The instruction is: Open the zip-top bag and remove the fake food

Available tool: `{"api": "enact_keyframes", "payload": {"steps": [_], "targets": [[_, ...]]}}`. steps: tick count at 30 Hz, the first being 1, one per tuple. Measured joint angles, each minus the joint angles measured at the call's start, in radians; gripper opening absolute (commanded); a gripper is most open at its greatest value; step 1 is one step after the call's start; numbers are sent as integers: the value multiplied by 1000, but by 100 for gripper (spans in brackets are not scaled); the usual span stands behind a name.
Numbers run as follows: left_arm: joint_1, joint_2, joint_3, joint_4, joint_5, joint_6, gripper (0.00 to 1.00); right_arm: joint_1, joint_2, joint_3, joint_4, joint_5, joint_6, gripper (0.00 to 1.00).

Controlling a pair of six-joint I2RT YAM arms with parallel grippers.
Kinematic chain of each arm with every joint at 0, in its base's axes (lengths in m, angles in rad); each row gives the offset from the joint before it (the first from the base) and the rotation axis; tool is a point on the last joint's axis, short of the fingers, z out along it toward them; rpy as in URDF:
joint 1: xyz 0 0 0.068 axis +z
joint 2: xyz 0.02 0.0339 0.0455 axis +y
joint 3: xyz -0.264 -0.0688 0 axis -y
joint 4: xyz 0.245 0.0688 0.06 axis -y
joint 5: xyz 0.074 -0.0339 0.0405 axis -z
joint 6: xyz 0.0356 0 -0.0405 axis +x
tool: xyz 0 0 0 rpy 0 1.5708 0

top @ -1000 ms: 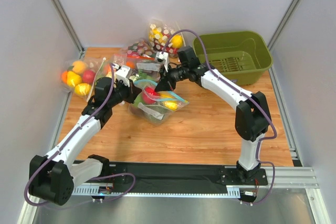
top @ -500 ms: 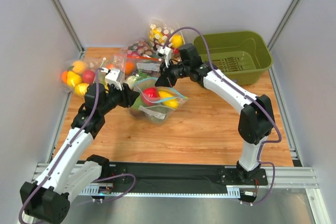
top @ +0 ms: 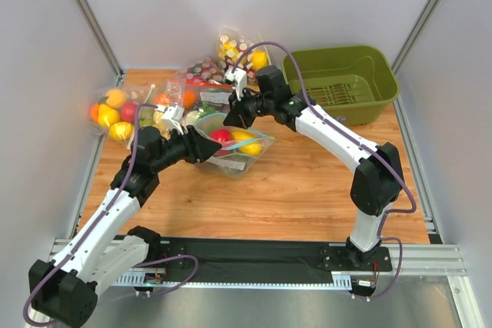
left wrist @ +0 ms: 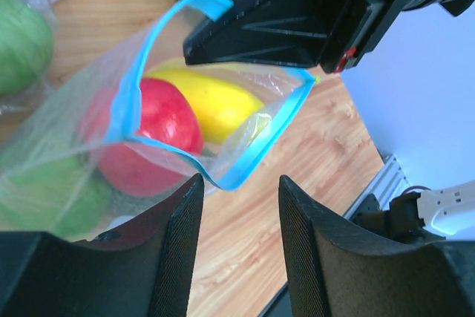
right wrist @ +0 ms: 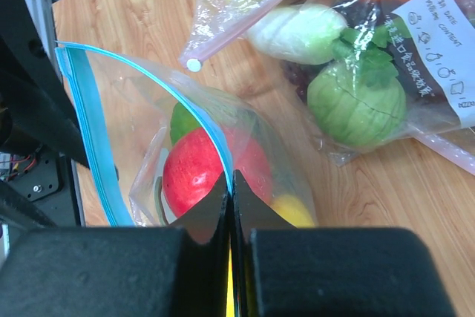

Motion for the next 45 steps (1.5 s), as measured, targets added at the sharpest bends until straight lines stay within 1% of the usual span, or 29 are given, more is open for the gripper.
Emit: {"api": "enact_keyframes", "payload": {"steps": [5, 8, 9, 16, 19, 20, 22, 23, 26, 27, 30, 36, 41, 45], "targets": [[-25, 14, 0, -32, -35, -24, 53, 3, -4, -2, 0, 37, 5, 0], [-28, 35, 0, -45, -63, -35, 55, 7, -10, -5, 0, 47, 4, 0], [-30, 43, 0, -45, -74, -38, 59, 11, -15, -10, 0, 49, 3, 0], [-32, 64, -4, -14, -133, -77, 60, 39, -49, -51, -2, 53, -11, 0], [-32, 66, -8, 5, -154, -86, 55, 45, -53, -64, -2, 54, -13, 0], [-32, 67, -8, 8, -163, -87, 42, 46, -54, -69, -1, 53, -15, 0], [-32, 71, -8, 11, -177, -92, 29, 47, -55, -79, 0, 54, -15, 0], [-32, 74, -8, 11, -181, -91, 16, 47, -58, -85, 0, 57, -14, 0], [-33, 78, -8, 9, -192, -85, 2, 47, -67, -93, -4, 82, -13, 0], [-33, 78, -7, 5, -196, -81, 0, 47, -70, -93, -5, 97, -11, 0], [-33, 79, 8, -35, -197, -48, 0, 49, -80, -93, -9, 160, -5, 0], [-34, 114, 175, -199, -158, 64, 0, 48, -89, -91, -24, 321, 17, 0], [-35, 169, 303, -330, -91, 173, 0, 37, -95, -90, -24, 398, 50, 0], [-36, 213, 356, -419, -45, 250, 0, 22, -101, -90, -26, 444, 69, 0]]}}
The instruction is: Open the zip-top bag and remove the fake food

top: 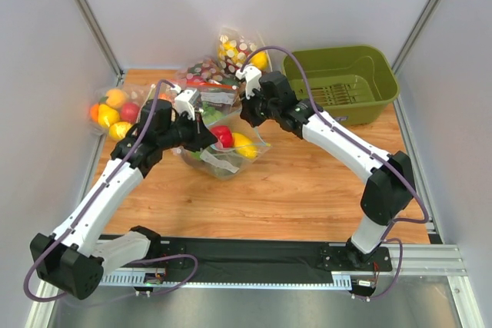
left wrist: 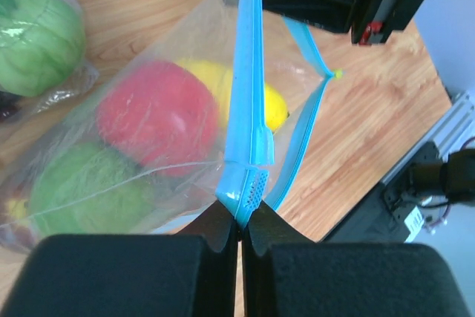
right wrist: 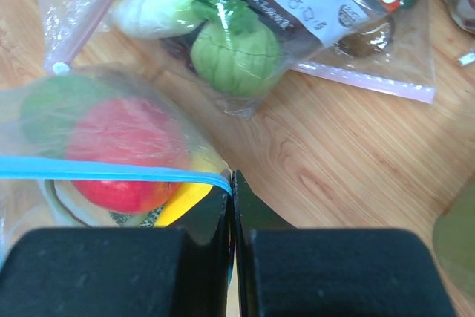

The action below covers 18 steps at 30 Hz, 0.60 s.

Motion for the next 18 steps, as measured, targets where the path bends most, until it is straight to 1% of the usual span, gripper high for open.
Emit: {"api": "enact_keyframes", "payload": {"steps": [8, 9, 10, 11, 12, 13, 17, 18], "targets": [[0, 163, 120, -122, 103, 140, 0, -19, 0, 0, -33, 108, 38, 1], [0, 182, 137, -137, 107, 154, 0, -24, 0, 0, -35, 113, 43, 3], [0, 199, 152, -147, 109, 168, 0, -28, 0, 0, -35, 118, 44, 6], [0, 211, 163, -156, 110, 178, 0, -31, -2, -1, -34, 121, 46, 16], [1, 216, 167, -161, 111, 186, 0, -35, -5, -3, -34, 118, 47, 23], [1, 217, 171, -168, 112, 193, 0, -39, -12, -10, -34, 111, 43, 37], [3, 217, 184, -203, 115, 216, 0, -48, -64, -34, -37, 57, 34, 53], [3, 217, 190, -214, 115, 222, 0, -48, -85, -40, -36, 43, 28, 55]]}}
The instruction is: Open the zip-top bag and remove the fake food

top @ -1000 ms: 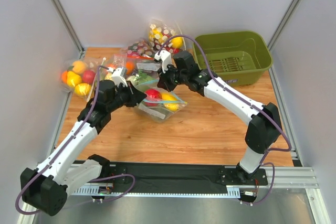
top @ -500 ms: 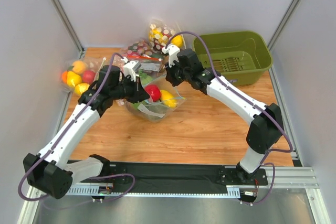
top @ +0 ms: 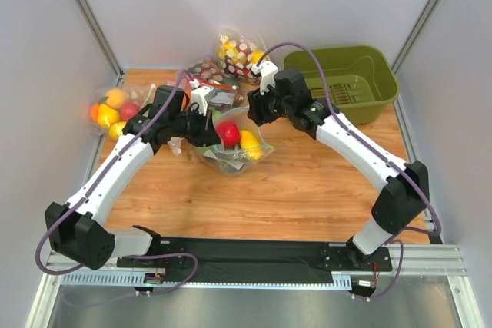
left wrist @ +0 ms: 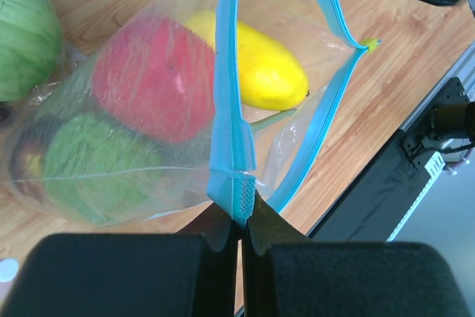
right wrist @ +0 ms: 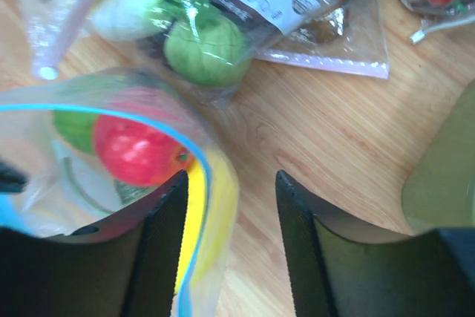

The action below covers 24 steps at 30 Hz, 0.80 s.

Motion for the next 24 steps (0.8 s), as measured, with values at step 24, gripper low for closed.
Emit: {"api": "enact_keyframes", "payload": {"steps": [24], "targets": [[40, 10, 18, -22, 57, 39, 0, 79, 69, -52, 87, -360, 106, 61]]}}
